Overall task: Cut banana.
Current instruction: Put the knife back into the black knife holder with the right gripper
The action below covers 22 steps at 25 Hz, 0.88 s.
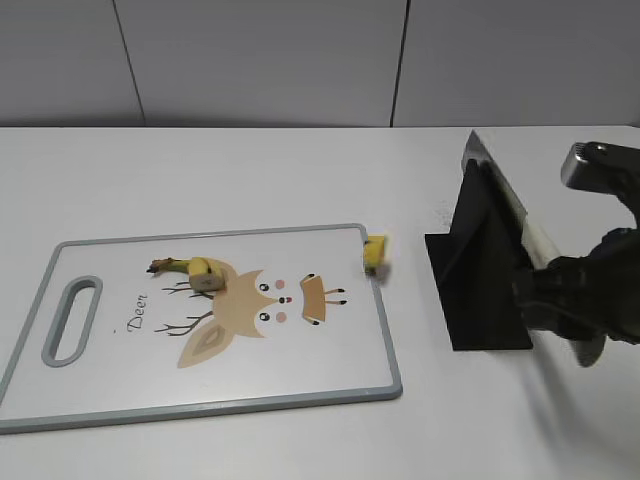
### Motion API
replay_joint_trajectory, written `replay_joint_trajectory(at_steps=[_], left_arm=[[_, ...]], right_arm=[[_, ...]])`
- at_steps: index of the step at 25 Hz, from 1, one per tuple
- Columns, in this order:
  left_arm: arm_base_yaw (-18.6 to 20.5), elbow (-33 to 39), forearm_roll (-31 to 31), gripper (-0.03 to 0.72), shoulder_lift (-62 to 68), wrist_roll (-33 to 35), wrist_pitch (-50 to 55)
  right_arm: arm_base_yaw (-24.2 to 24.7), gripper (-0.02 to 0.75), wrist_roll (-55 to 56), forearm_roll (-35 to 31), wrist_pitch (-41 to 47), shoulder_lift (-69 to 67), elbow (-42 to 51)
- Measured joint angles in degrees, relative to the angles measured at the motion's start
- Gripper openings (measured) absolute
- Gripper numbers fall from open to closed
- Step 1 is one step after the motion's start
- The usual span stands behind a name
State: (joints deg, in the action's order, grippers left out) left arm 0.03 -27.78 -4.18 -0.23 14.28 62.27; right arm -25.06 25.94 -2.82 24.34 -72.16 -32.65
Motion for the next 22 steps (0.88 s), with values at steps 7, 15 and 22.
replay_joint_trajectory(at_steps=[7, 15, 22], left_arm=[[0.0, 0.0, 0.0, 0.535, 0.0, 0.0, 0.0], [0.0, 0.0, 0.0, 0.535, 0.0, 0.0, 0.0], [0.0, 0.0, 0.0, 0.535, 0.0, 0.0, 0.0]], right_arm=[[0.0, 0.641, -1.28, -0.05, 3.22, 2.64, -1.39], [0.0, 0.647, -1.59, 0.72, 7.5, 11.44, -4.71], [0.0, 0.611, -8.38, 2.82, 13.36, 20.45, -4.71]])
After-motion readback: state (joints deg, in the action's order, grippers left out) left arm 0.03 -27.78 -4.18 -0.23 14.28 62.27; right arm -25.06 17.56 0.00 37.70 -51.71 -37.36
